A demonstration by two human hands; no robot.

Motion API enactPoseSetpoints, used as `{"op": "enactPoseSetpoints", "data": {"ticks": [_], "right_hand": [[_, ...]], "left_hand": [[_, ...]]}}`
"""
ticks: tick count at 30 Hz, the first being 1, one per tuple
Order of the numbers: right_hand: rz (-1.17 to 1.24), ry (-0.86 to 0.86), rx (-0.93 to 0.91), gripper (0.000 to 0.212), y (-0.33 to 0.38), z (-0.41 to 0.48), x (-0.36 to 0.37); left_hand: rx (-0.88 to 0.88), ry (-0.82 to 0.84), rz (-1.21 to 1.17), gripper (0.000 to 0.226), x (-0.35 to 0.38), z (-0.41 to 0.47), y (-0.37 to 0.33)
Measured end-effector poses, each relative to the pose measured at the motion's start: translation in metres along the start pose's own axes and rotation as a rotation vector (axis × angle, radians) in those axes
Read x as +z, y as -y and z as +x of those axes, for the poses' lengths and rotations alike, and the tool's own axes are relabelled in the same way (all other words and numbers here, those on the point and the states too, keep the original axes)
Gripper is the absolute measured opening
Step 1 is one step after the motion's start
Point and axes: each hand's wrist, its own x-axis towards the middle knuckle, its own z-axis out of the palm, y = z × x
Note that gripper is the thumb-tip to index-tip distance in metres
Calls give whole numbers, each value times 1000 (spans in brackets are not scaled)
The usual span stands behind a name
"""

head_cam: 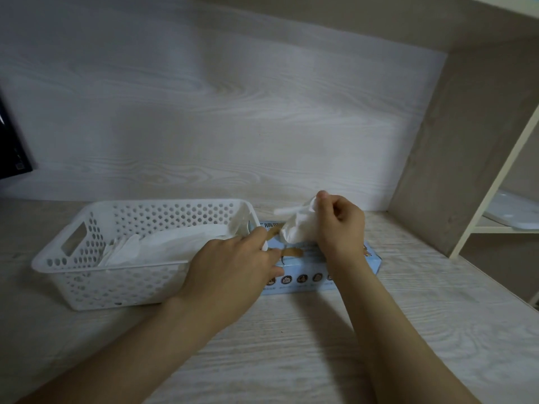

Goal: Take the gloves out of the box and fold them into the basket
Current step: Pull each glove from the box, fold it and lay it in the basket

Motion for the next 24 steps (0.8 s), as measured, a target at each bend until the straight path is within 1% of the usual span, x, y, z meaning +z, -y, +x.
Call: {"op": "enactPoseSetpoints", "data": {"ticks": [4,7,9,10,12,15,17,21,22,24], "right_hand": [[209,-142,69,39,2,1,-2],[418,-281,226,44,4,7,-1],[495,-335,268,48,8,10,-6],[498,-359,236,46,11,11,-9],[485,-408,120,32,22,9,-18],[480,-450,17,28,36,5,-26],[481,-381,7,29,38,3,-26],[414,-119,80,34,36,-4,-15],[385,-60,102,31,37,-6,-12],[373,30,158,19,41,-12,-8]], "left_hand": [[1,31,-9,19,-1,-1,0],[2,26,-3,18,0,0,0],[5,13,-7,19,1,-1,1],[9,9,-10,19,1,-1,1],[17,7,-9,20,2,-1,1],[25,-9,-9,21,2,-1,1],[32,-28,-8,21,4,0,1],[30,-37,3,30,7,-4,2],[22,-36,-13,32,5,-4,2],[-7,-56,-68,45,-3,-4,0]]}}
